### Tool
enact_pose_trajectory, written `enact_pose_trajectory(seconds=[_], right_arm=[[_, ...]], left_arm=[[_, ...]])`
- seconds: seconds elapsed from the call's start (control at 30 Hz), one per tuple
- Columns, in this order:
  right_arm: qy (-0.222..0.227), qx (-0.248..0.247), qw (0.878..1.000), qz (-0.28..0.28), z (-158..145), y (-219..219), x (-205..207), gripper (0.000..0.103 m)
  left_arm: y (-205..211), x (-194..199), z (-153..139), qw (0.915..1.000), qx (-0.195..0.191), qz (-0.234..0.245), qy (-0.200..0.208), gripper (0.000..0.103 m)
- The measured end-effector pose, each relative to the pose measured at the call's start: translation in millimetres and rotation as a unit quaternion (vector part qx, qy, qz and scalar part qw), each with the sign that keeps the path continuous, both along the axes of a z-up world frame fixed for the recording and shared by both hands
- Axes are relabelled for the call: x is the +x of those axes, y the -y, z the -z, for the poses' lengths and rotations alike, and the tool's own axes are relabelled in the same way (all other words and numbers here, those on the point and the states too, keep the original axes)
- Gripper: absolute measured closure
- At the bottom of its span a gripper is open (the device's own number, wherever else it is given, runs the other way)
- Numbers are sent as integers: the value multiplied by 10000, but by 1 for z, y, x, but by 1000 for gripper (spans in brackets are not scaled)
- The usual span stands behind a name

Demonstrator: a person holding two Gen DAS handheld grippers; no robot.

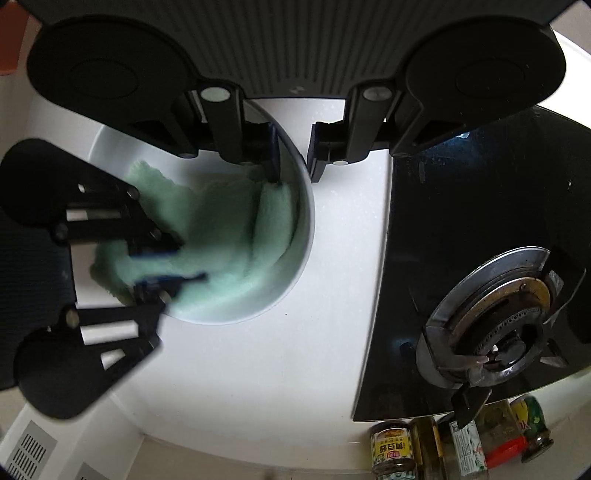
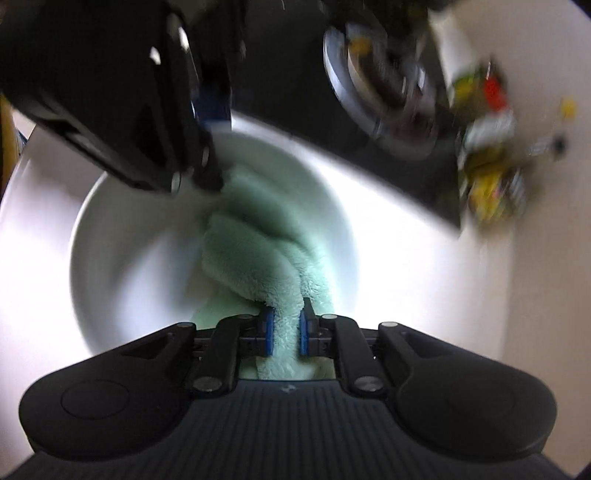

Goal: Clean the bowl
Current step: 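Rub the towel around the bowl interior with the right gripper while the left gripper steadies the rim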

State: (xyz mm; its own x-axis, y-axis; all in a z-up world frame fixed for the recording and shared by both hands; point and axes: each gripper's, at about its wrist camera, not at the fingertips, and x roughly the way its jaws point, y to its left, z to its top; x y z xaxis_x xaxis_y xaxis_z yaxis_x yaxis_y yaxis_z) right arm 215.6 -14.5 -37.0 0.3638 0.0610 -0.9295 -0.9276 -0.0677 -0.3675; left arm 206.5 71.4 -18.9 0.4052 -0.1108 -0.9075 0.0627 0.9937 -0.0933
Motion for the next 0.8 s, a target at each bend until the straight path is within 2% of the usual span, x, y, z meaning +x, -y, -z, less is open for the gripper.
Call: enact_pose_trajectory(seconds=[0.07,0.13,0.27,0.4,0.47,0.5,0.53,0.6,0.73,0.8], right_arm=[[-557,-149,9962,658,-3,0,8,92],[-1319,-54,9830,1275,-9,6,17,92],[-2618,716,9434,1905,-27,26,23,92],[-3057,1596,9115,2240,-55,52,20,92],[-3031,2145,8968,2404,-75,70,21,92],[-2914,2328,8933,2508,-84,79,20,92],[-2729,2497,8926,2576,-92,85,18,92],[-2082,2940,8942,2658,-112,96,14,92],[-1144,3387,8987,2539,-120,85,21,92],[-1094,3504,8989,2394,-119,76,30,92]], left_arm=[[3,2,0,9999,70,-27,120,79],[9,7,1,9996,137,15,227,79],[21,16,1,9987,307,201,350,75],[22,23,2,9986,233,385,290,76],[19,24,3,9988,110,412,235,81],[16,24,4,9990,17,416,173,84],[14,24,4,9991,-47,398,128,85],[10,22,4,9992,-142,358,66,88],[11,11,0,9992,1,374,159,91],[11,5,-3,9991,53,354,234,92]])
